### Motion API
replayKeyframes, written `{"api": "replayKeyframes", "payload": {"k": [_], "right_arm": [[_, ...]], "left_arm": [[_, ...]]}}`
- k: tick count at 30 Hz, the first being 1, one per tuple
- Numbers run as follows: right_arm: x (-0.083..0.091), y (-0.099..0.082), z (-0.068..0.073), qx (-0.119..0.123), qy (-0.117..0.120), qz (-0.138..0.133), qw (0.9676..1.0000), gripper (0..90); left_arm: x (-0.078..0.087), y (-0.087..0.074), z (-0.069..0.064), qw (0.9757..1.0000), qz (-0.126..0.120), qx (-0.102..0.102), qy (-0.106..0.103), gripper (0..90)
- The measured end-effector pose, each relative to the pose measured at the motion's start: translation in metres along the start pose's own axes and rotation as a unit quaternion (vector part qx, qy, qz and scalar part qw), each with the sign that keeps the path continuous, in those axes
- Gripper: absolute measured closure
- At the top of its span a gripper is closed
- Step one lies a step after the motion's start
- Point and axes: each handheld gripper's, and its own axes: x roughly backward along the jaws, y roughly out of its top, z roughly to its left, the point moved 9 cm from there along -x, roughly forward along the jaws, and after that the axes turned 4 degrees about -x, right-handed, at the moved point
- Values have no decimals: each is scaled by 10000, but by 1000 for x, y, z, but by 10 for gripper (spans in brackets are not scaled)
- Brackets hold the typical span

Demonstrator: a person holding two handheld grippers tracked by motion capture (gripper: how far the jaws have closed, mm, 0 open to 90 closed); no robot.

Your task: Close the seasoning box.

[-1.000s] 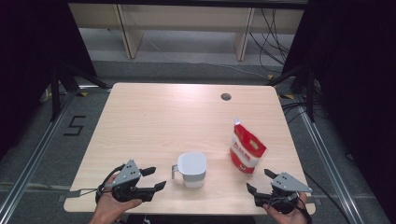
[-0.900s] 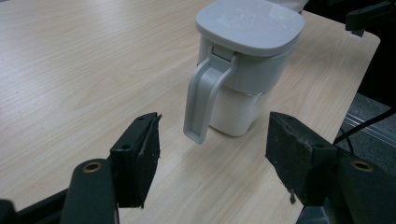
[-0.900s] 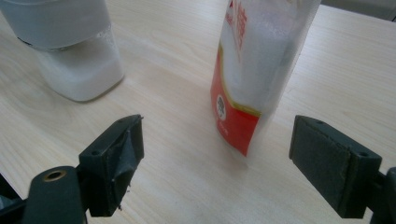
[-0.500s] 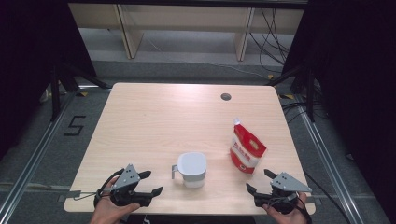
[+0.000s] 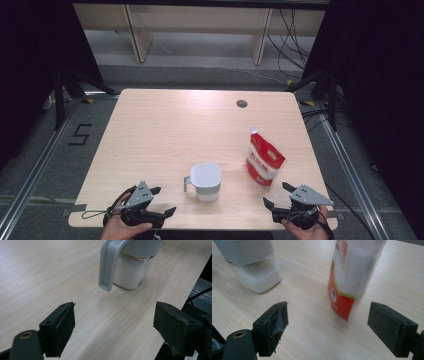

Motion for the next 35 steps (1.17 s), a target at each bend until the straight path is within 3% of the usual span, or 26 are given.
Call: {"api": "replayKeyframes", "payload": {"k": [9, 12, 14, 16, 17, 18, 20, 22, 23, 24, 30, 35], "right_arm": [[-1, -11, 6, 6, 111, 251, 9996, 160], [-3, -13, 7, 158, 141, 273, 9994, 161], [-4, -16, 10, 98, 236, 371, 9990, 161], [-4, -17, 8, 213, 173, 391, 9989, 162], [-2, -20, 10, 15, 112, 486, 9988, 162], [-3, -18, 7, 212, 116, 409, 9989, 163], [-4, -16, 7, 248, 130, 351, 9990, 163], [-4, -18, 8, 195, 158, 423, 9988, 163], [-5, -17, 7, 302, 125, 358, 9988, 163], [-5, -18, 7, 275, 186, 372, 9988, 163], [-5, -17, 5, 330, 112, 307, 9989, 163], [-6, -19, 8, 121, 151, 387, 9991, 162]], "left_arm": [[-2, -4, -9, 9998, 83, -168, -109, 158], [-2, -5, -8, 9995, 136, -261, -73, 158], [-3, -5, -8, 9996, 101, -247, -76, 158], [-2, -7, -8, 9994, 198, -289, -76, 158], [-2, -7, -7, 9993, 215, -296, -56, 158], [-3, -6, -8, 9995, 181, -237, -53, 158], [-2, -7, -7, 9993, 229, -298, -29, 158], [-4, -6, -7, 9997, 142, -186, 14, 158], [-4, -7, -5, 9996, 166, -234, 42, 158], [-3, -8, -3, 9993, 208, -318, 56, 158], [-4, -7, -5, 9998, 119, -143, 52, 158], [-5, -8, -3, 9996, 181, -190, 84, 158]]}}
